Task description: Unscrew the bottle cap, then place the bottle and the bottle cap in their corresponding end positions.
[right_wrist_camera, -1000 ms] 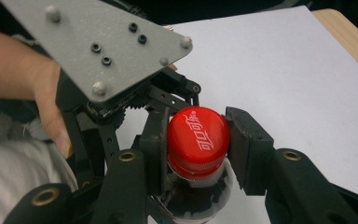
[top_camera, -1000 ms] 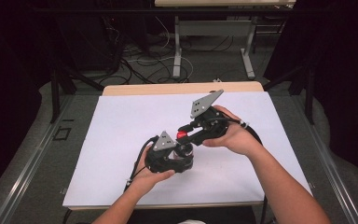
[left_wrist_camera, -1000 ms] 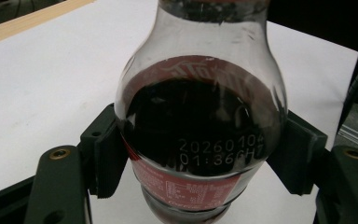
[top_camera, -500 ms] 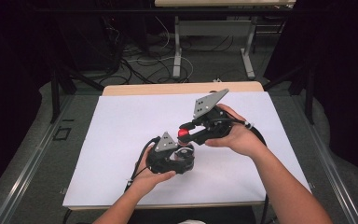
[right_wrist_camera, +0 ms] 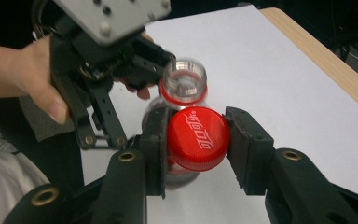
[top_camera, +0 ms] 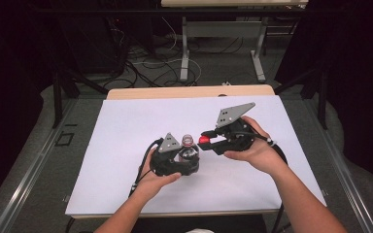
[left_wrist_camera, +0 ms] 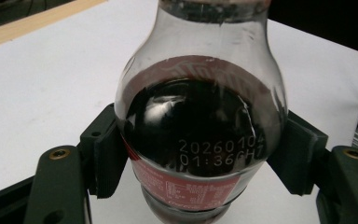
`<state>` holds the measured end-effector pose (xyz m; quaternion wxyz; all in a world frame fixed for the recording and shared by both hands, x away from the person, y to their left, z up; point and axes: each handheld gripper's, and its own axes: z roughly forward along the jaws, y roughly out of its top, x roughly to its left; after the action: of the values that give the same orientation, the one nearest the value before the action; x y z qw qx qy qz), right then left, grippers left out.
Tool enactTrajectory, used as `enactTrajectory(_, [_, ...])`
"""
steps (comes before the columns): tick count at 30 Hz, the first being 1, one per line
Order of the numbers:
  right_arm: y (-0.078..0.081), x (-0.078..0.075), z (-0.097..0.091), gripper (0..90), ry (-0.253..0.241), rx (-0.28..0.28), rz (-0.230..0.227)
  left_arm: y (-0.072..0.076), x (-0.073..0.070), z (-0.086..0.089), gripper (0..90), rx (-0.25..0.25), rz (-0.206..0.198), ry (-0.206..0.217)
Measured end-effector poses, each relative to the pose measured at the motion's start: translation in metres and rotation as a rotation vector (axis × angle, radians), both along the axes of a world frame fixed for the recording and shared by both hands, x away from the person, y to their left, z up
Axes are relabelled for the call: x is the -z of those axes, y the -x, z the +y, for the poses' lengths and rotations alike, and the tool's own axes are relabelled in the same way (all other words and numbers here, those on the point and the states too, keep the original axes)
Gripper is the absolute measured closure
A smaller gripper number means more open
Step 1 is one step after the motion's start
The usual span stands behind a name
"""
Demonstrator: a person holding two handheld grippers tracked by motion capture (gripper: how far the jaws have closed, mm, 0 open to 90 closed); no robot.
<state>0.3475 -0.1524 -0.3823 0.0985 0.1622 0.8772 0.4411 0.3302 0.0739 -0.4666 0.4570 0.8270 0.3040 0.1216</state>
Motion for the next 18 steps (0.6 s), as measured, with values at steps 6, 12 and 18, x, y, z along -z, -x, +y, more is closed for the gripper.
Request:
enactTrajectory(6, [0.003,0.013,-0.006,61.4,0.003,0.044,0.015,-0.016,-0.007,-0.002,30.3,-0.021,-0.014,0.017])
enactTrajectory(12, [0.007,0.026,-0.008,61.4,0.012,0.084,0.029,-0.037,-0.013,-0.007,30.3,-0.049,-0.006,0.037])
enactTrajectory(18, [0.01,0.032,-0.015,61.4,0.009,0.106,0.026,-0.059,-0.017,-0.012,30.3,-0.074,0.009,0.058])
